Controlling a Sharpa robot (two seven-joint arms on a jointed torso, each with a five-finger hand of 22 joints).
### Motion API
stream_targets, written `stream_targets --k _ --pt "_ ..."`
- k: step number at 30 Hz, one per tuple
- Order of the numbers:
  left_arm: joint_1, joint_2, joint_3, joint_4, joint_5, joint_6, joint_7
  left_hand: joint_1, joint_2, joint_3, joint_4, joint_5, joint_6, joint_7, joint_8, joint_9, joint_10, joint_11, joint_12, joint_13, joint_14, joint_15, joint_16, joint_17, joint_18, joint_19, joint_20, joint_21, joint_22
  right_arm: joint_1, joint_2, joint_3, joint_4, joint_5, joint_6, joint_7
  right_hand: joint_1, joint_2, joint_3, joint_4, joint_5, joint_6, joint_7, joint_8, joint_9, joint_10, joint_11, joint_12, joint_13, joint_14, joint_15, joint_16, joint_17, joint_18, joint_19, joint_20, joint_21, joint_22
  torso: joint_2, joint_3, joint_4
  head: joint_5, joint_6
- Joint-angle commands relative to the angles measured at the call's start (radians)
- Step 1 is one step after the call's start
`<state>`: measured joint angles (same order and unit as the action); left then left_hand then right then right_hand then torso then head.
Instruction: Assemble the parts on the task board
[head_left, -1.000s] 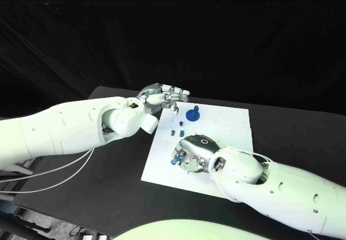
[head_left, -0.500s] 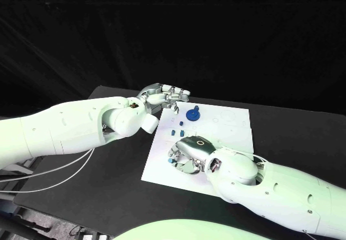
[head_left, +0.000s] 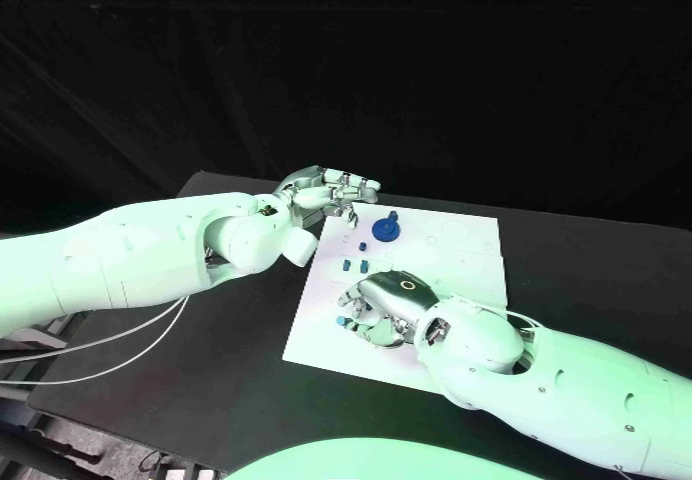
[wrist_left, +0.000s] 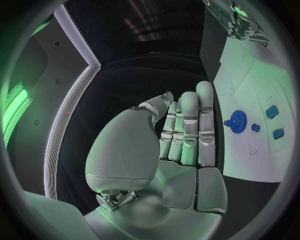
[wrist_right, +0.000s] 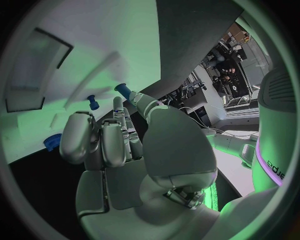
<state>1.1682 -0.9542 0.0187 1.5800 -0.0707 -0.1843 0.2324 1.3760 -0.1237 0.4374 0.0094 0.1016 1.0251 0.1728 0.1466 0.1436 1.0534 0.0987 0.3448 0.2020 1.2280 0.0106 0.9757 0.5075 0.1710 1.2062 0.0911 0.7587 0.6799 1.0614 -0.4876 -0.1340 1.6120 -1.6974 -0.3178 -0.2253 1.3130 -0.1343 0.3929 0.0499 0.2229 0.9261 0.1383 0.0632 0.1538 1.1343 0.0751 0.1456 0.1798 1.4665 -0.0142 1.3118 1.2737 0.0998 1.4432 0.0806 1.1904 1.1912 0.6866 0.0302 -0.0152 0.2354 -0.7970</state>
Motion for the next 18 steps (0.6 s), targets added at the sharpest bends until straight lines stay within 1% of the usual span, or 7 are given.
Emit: stream_targets --k 1,9,13,15,16,17,18 --pt "0.001 0.000 0.000 0.001 0.002 0.020 0.004 0.000 0.007 -0.004 -0.002 0.001 -0.009 0.001 0.005 0.001 -0.005 -0.001 0.007 0.002 -0.007 0.003 -0.004 -0.001 0.013 -0.001 0.006 -0.004 -0.001 -0.001 -0.028 0.001 0.035 -0.010 -0.090 0.002 0.000 -0.011 -0.009 0.000 0.001 -0.008 -0.001 -0.002 -0.001 -0.001 -0.008 0.006 0.002 0.048 -0.003 0.004 -0.002 -0.010 0.001 0.001 0.000 0.003 -0.001 0.0008 -0.0002 -0.002 0.001" --pt "0.001 -0.003 0.000 0.000 0.002 0.020 0.004 0.000 0.007 -0.005 -0.002 0.001 -0.010 0.001 0.005 0.001 -0.006 -0.001 0.007 0.002 -0.007 0.003 -0.004 -0.001 0.013 -0.001 0.006 -0.004 -0.001 0.031 -0.161 0.012 0.152 0.044 -0.116 0.000 0.005 -0.008 -0.016 0.000 0.002 0.058 0.000 0.033 0.013 0.069 -0.016 0.058 0.031 0.049 -0.010 0.007 -0.001 -0.015 0.010 -0.006 0.019 0.024 -0.001 -0.0007 -0.0002 -0.023 0.014" --pt "0.001 -0.006 0.000 0.002 0.002 0.019 0.004 0.000 0.007 -0.005 -0.002 0.001 -0.010 0.001 0.005 0.001 -0.006 -0.001 0.007 0.002 -0.007 0.003 -0.004 -0.001 0.013 -0.001 0.006 -0.004 -0.001 0.069 -0.280 0.014 0.204 0.190 -0.094 -0.031 -0.034 -0.013 -0.057 0.025 -0.011 0.129 -0.015 0.072 0.032 0.172 -0.036 0.156 0.098 0.056 -0.024 0.027 0.020 -0.023 0.026 -0.014 0.060 0.064 -0.002 -0.0027 -0.0028 -0.063 0.031" --pt "0.001 -0.008 -0.001 0.003 0.002 0.018 0.004 0.000 0.007 -0.005 -0.002 0.001 -0.010 0.001 0.005 0.001 -0.006 -0.001 0.007 0.002 -0.007 0.003 -0.004 -0.001 0.013 -0.001 0.006 -0.004 -0.001 0.081 -0.343 0.015 0.226 0.250 -0.076 -0.055 -0.074 -0.017 -0.103 0.049 -0.028 0.154 -0.031 0.093 0.048 0.199 -0.052 0.266 0.199 0.066 -0.037 0.063 0.057 -0.034 0.044 -0.028 0.108 0.111 -0.003 -0.0033 -0.0058 -0.081 0.036" --pt "0.001 -0.010 -0.001 0.004 0.002 0.017 0.004 0.000 0.007 -0.005 -0.002 0.001 -0.010 0.001 0.005 0.001 -0.006 -0.001 0.007 0.002 -0.007 0.003 -0.004 -0.001 0.013 -0.001 0.006 -0.004 -0.001 0.085 -0.373 0.015 0.236 0.270 -0.072 -0.067 -0.100 -0.022 -0.141 0.065 -0.006 0.159 -0.045 0.105 0.061 0.229 -0.061 0.468 0.399 0.069 -0.051 0.076 0.070 -0.038 0.049 -0.031 0.126 0.128 -0.004 -0.0036 -0.0073 -0.095 0.040" --pt "0.001 -0.011 -0.001 0.005 0.002 0.017 0.004 0.000 0.007 -0.005 -0.002 0.001 -0.010 0.001 0.005 0.001 -0.006 -0.001 0.007 0.002 -0.007 0.003 -0.004 -0.001 0.013 -0.001 0.006 -0.004 -0.001 0.088 -0.401 0.015 0.246 0.285 -0.068 -0.078 -0.124 -0.017 -0.173 0.084 0.008 0.160 -0.049 0.115 0.075 0.246 -0.070 0.652 0.588 0.072 -0.045 0.091 0.086 -0.042 0.054 -0.039 0.142 0.145 -0.005 -0.0038 -0.0087 -0.103 0.041" --pt "0.001 -0.013 -0.001 0.007 0.002 0.017 0.005 0.000 0.007 -0.005 -0.002 0.001 -0.010 0.001 0.005 0.001 -0.006 -0.001 0.007 0.002 -0.007 0.003 -0.004 -0.001 0.013 -0.001 0.006 -0.004 -0.001 0.089 -0.427 0.015 0.255 0.295 -0.067 -0.089 -0.140 -0.007 -0.202 0.099 0.010 0.163 -0.042 0.129 0.091 0.256 -0.075 0.809 0.749 0.074 -0.051 0.108 0.105 -0.046 0.058 -0.040 0.158 0.161 -0.006 -0.0041 -0.0105 -0.114 0.042"
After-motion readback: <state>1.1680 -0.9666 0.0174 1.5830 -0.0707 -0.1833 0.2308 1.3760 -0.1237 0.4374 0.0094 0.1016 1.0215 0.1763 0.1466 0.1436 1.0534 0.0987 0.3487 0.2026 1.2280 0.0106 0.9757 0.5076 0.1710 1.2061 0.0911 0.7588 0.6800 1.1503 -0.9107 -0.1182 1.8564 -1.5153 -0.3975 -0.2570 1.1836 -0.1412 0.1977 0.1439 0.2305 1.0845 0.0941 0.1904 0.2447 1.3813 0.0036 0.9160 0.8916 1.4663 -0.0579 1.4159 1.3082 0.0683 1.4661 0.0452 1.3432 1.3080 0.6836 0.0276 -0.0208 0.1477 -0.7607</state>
